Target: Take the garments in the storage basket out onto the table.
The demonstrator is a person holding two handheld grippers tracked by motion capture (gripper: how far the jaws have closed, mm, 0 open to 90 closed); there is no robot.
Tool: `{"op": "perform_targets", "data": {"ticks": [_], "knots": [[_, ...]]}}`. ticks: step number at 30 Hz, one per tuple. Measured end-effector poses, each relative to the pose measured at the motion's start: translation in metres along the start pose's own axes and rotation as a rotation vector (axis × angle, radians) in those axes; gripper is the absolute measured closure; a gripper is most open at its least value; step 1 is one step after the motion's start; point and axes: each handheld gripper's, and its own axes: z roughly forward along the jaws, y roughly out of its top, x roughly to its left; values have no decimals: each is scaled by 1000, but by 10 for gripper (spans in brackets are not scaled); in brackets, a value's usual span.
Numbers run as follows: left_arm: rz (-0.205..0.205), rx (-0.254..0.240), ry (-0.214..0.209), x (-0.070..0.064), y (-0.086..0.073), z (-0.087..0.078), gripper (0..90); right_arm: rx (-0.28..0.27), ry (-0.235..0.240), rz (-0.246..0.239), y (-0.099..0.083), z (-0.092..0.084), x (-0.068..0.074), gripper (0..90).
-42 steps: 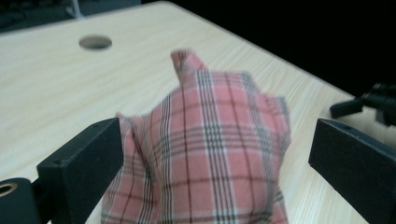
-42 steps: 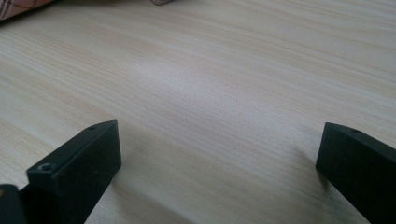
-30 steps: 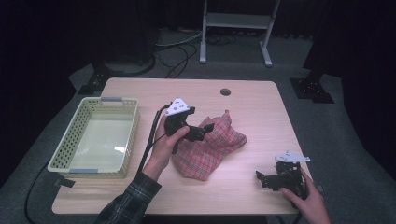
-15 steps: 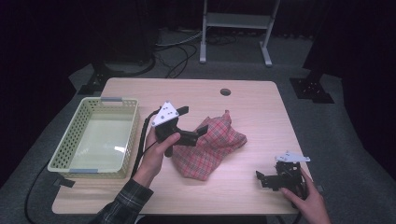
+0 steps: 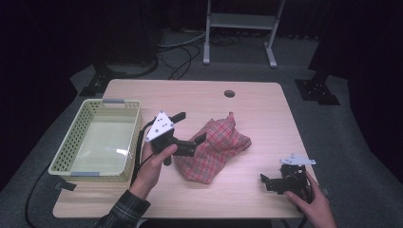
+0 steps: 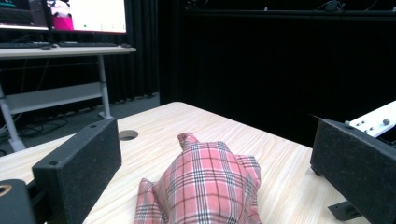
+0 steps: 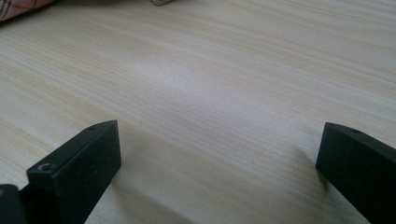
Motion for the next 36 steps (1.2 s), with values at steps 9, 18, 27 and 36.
{"op": "perform_targets", "data": {"ticks": [9, 18, 27, 36], "knots": [[-1, -8, 8, -1, -17, -13, 13, 0, 0, 0, 0, 0, 0, 0], [0, 4, 16, -1, -35, -25, 12, 1, 0, -1, 0, 0, 0, 0], [0, 6, 24, -3, -55, -33, 12, 0, 0, 0, 0, 0, 0, 0], [-14, 28, 46, -1, -78, -42, 12, 0, 0, 0, 0, 0, 0, 0]]}}
